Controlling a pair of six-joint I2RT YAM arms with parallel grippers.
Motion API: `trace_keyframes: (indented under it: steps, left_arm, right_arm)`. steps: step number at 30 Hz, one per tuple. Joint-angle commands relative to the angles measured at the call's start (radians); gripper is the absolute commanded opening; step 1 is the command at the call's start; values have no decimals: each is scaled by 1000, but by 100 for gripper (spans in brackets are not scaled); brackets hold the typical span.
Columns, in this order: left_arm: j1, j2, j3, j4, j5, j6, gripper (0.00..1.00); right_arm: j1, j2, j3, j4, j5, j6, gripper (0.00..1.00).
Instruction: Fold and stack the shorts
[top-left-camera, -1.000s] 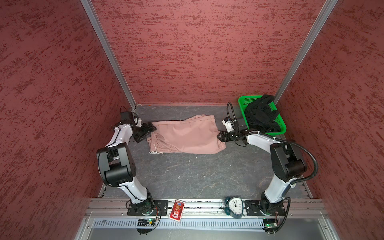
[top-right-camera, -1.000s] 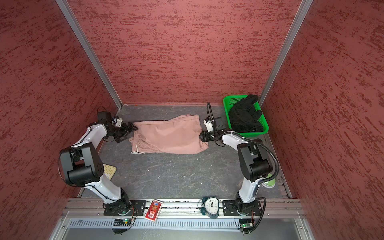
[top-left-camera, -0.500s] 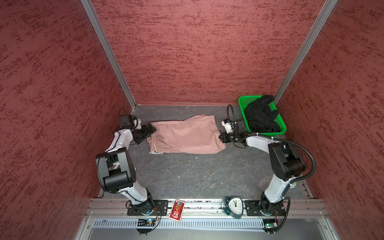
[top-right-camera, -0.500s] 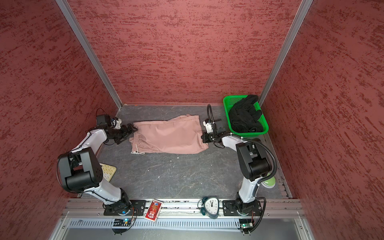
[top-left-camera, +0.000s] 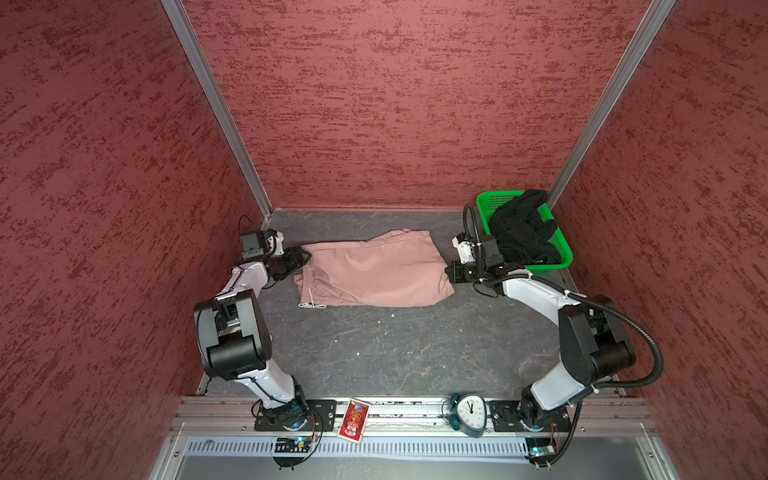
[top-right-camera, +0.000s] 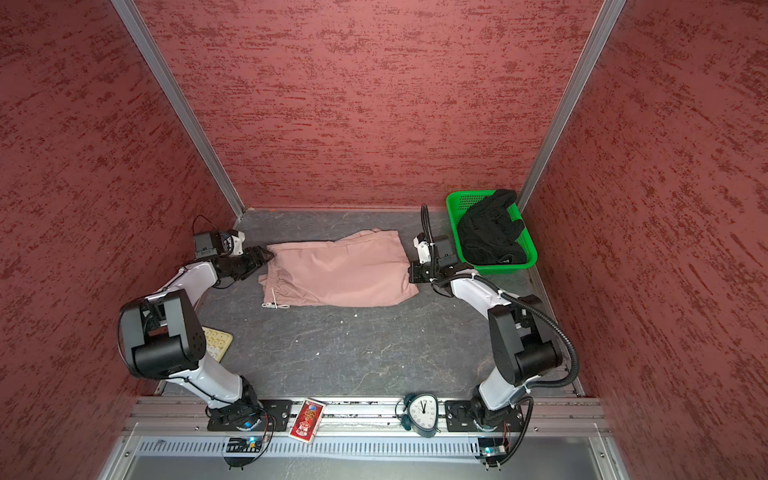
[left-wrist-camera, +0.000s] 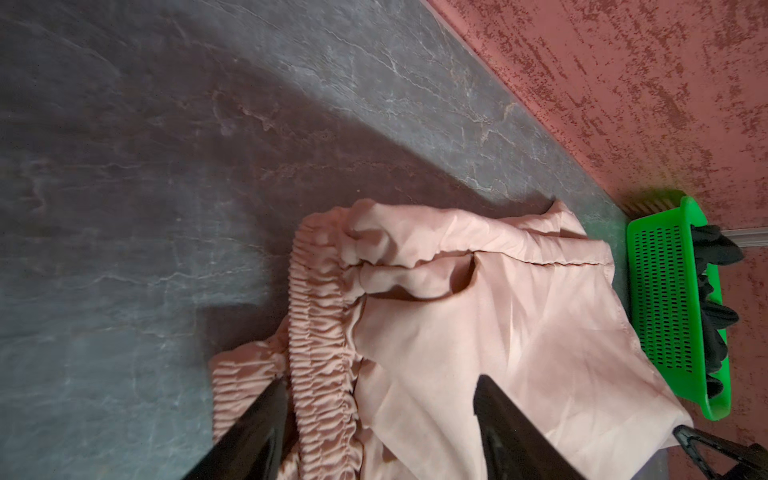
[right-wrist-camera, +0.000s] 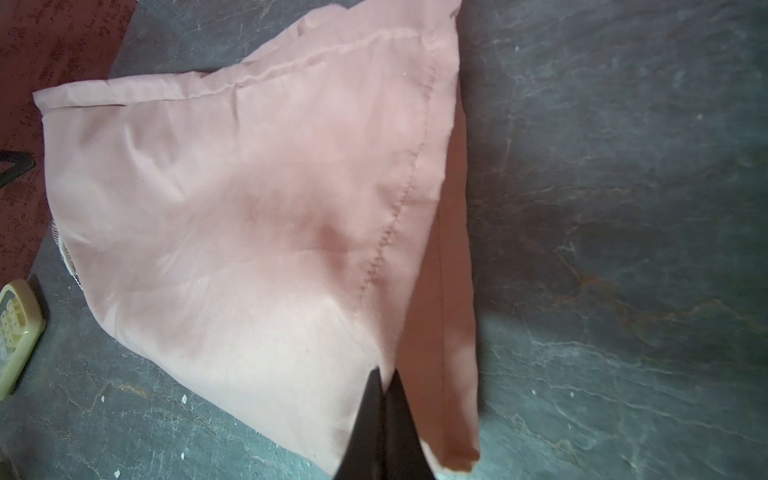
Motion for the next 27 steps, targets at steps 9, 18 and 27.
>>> trace_keyframes:
  steps: [9, 18, 27]
  left_arm:
    - [-8, 119, 13, 66, 24, 23, 71]
    - [-49, 178, 61, 59, 63, 35, 34]
    - [-78, 68, 257, -378, -182, 22, 0]
  right_arm:
    - [4, -60, -43, 4, -9, 21, 0]
    - [3, -111, -56, -21, 38, 13, 0]
    - [3, -62, -44, -57, 162, 4, 0]
